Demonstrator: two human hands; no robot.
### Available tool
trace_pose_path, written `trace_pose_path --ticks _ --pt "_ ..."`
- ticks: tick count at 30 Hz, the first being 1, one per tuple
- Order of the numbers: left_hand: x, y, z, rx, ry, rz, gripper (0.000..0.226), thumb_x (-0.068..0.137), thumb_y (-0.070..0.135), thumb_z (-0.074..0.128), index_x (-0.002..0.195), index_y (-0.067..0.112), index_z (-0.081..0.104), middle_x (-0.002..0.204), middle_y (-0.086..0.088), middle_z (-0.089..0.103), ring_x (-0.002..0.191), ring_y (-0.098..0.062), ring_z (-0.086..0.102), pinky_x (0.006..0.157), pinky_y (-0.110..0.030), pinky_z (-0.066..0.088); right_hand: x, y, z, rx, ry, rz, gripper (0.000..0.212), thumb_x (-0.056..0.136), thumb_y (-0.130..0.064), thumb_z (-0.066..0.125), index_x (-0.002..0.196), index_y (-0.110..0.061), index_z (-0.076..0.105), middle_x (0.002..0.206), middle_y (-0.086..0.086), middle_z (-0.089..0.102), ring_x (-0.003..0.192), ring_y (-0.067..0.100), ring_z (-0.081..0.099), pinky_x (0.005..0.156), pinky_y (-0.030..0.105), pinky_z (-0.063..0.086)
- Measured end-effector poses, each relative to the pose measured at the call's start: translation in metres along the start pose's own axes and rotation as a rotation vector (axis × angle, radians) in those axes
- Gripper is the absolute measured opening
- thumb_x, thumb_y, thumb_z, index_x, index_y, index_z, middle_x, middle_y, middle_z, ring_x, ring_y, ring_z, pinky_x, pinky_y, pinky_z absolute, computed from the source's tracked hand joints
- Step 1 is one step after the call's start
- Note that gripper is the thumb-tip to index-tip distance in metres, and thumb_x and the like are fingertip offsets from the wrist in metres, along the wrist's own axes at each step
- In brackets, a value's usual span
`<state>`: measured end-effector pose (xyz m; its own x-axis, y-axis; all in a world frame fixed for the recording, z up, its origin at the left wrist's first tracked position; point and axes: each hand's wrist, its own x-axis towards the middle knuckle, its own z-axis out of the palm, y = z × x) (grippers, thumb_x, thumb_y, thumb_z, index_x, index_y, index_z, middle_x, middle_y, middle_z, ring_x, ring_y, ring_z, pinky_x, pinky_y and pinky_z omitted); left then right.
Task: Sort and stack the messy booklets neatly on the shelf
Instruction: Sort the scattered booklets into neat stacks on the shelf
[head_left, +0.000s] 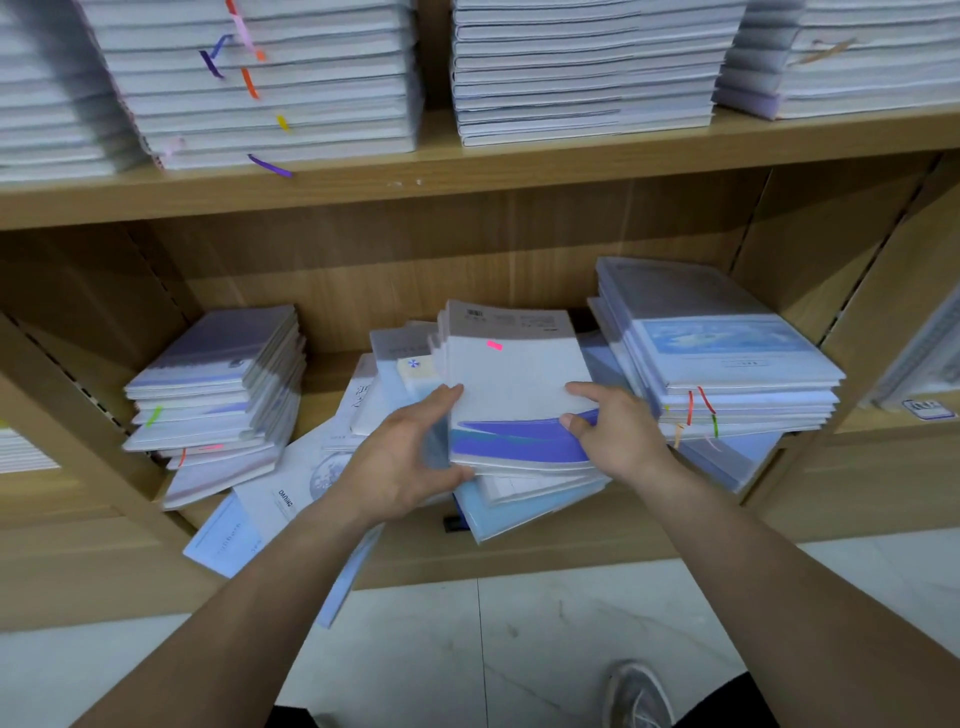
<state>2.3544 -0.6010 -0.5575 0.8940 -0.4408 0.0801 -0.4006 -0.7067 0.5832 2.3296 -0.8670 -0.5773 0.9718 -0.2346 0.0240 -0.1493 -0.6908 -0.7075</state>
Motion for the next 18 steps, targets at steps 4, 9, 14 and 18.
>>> trace_pose_path --ticks 4,9,14,18 --pt "-0.002 0.007 0.009 0.013 -0.002 0.009 0.073 0.082 0.038 0.078 0.145 0.041 0.041 0.159 0.012 0.031 0.133 -0.004 0.039 0.102 -0.027 0.047 -0.003 0.001 -0.006 0.007 0.018 -0.002 0.050 0.095 -0.027 0.067 0.143 -0.020 0.054 0.141 0.002 0.057 0.123 0.020 0.056 0.090 0.017 0.039" --pt "-0.008 0.007 0.005 -0.023 0.052 -0.018 0.072 0.080 0.044 0.079 0.143 0.039 0.045 0.149 0.012 0.047 0.126 -0.006 0.048 0.096 -0.026 0.051 -0.008 -0.003 -0.011 0.026 0.052 -0.068 0.045 0.095 -0.023 0.067 0.140 -0.024 0.057 0.140 0.000 0.058 0.127 0.020 0.053 0.096 0.018 0.039" --pt "-0.025 -0.003 -0.018 -0.209 0.084 -0.069 0.076 0.063 0.058 0.078 0.133 0.038 0.057 0.136 0.017 0.058 0.122 -0.008 0.056 0.095 -0.028 0.055 -0.007 -0.018 0.002 0.061 -0.031 -0.121 0.040 0.098 -0.020 0.063 0.137 -0.027 0.058 0.141 -0.004 0.056 0.130 0.017 0.050 0.092 0.016 0.037" --pt "-0.039 -0.017 -0.034 -0.247 0.131 -0.053 0.064 0.067 0.045 0.084 0.126 0.035 0.064 0.136 0.017 0.058 0.116 0.002 0.057 0.096 -0.013 0.049 -0.004 -0.023 0.014 0.095 -0.083 -0.125 0.036 0.097 -0.023 0.064 0.133 -0.028 0.060 0.140 -0.007 0.056 0.131 0.015 0.049 0.094 0.017 0.037"
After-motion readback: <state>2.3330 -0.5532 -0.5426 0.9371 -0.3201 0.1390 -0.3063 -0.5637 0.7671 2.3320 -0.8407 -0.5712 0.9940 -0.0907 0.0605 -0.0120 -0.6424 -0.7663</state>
